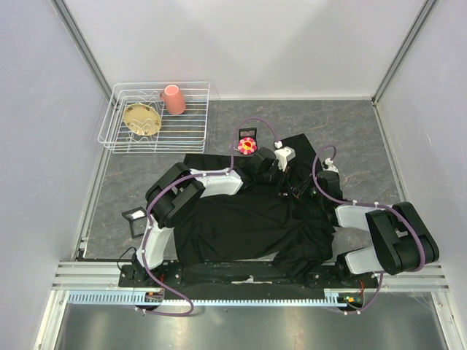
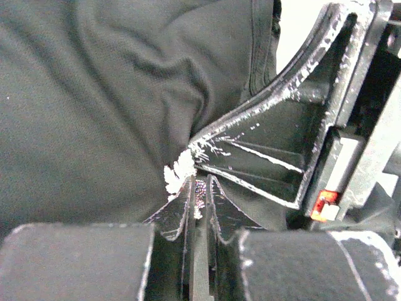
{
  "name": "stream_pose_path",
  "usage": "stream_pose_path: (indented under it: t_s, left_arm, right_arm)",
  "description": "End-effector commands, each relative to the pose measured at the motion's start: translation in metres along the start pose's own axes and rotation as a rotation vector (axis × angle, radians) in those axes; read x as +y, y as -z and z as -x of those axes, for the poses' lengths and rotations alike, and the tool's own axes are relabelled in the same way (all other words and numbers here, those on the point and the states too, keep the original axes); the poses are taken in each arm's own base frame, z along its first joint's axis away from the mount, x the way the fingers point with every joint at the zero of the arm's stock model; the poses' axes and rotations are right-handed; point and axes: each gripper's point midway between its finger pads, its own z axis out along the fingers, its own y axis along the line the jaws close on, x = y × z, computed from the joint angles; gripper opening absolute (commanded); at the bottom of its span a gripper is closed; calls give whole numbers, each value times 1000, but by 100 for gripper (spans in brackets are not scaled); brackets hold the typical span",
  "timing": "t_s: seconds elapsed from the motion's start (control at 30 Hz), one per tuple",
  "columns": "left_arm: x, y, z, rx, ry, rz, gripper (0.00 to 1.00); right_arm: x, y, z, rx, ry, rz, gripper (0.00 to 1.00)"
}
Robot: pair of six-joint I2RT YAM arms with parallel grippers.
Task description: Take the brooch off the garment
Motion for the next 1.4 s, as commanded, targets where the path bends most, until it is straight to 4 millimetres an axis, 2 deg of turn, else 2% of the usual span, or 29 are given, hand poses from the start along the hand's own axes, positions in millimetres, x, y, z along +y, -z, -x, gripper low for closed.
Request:
stream_pose_path:
  t_s: [0.0, 0.13, 0.3, 0.77, 1.0, 1.07, 1.23, 1.27, 1.37]
  left_arm:
    - [-14, 11, -8, 77, 45, -65, 2]
    - [-9, 18, 9, 19, 69, -56, 2]
    - [-8, 14, 29, -32, 58, -57, 2]
    - [-5, 8, 55, -152, 53, -63, 2]
    - [4, 5, 65, -186, 25, -20, 2]
    - [6, 5, 74, -208, 8, -1, 2]
    - [8, 15, 100, -244, 18, 9, 2]
    - [8, 23, 109, -260, 25, 9, 2]
    - [7, 39, 115, -277, 51, 7, 2]
  right_arm:
    - [-17, 3, 8, -46, 35, -96, 11]
    - [-24, 7, -4, -21, 15, -93, 11]
    - [-22, 10, -3, -19, 25, -90, 12]
    - [-14, 8, -6, 13, 15, -65, 14]
    - [-12, 9, -4, 11, 17, -62, 14]
    - [-11, 8, -2, 9, 19, -62, 14]
    - [-10, 10, -2, 23, 42, -66, 16]
    - [-10, 10, -2, 25, 52, -71, 17]
    - [-7, 14, 2, 25, 101, -68, 20]
